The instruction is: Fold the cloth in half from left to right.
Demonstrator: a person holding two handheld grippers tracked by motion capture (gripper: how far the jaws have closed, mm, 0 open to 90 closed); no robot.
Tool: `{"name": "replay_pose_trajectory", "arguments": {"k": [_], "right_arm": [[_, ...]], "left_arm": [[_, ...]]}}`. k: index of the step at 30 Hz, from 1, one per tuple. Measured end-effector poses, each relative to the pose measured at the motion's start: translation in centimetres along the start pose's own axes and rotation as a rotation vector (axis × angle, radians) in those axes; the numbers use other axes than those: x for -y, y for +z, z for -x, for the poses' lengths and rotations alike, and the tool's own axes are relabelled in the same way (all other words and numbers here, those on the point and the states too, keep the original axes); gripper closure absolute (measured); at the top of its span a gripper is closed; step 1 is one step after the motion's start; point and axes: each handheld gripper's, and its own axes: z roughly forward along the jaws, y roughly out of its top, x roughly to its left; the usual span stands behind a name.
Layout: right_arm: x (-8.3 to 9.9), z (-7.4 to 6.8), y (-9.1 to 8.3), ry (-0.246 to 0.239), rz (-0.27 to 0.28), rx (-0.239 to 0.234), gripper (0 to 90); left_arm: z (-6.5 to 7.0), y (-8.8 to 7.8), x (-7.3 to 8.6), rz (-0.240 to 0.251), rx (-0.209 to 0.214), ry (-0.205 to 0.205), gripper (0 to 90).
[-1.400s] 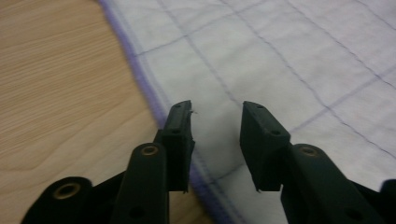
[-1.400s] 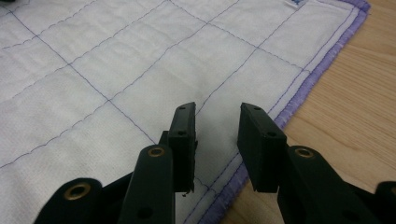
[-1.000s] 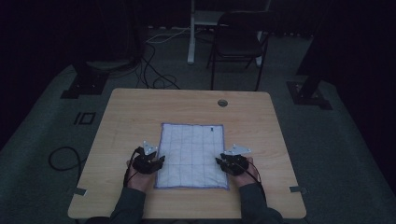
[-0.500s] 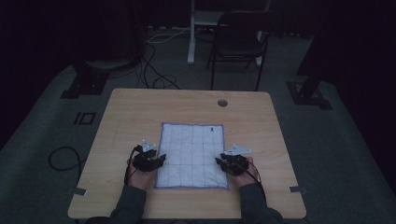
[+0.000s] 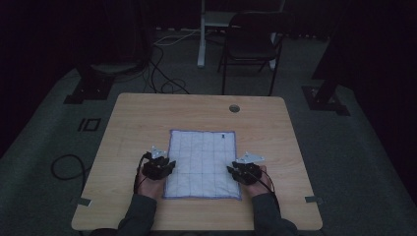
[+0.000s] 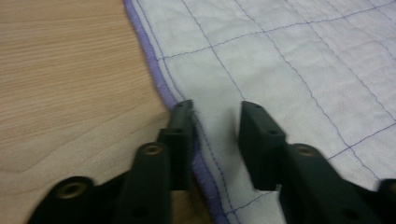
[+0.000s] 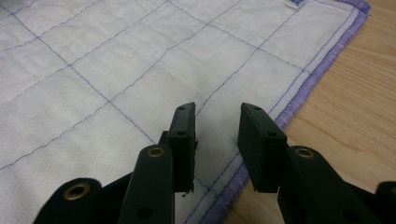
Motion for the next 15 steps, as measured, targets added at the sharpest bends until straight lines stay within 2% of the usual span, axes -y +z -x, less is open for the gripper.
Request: {"name": "replay_pose_trajectory", "arguments": {"k": [3,10,15], "right_arm": [[0.03,0.28,-0.14,0.036,0.008,-0.026,66.4],[-0.05,0.16,-0.24,0.020,0.019,-0.017,66.8],[-0.03,0.24,-0.27,0.014,0.016,-0.005,66.7]], "left_arm": [[-0.41,-0.17,0.00,-0.014,0.007,0.005,83.1],[-0.42,-0.29,-0.05,-0.025,-0.002,0.038,86.3],[-0.54,-0.43,-0.04,-0.030,-0.016,0.043,87.6]]}}
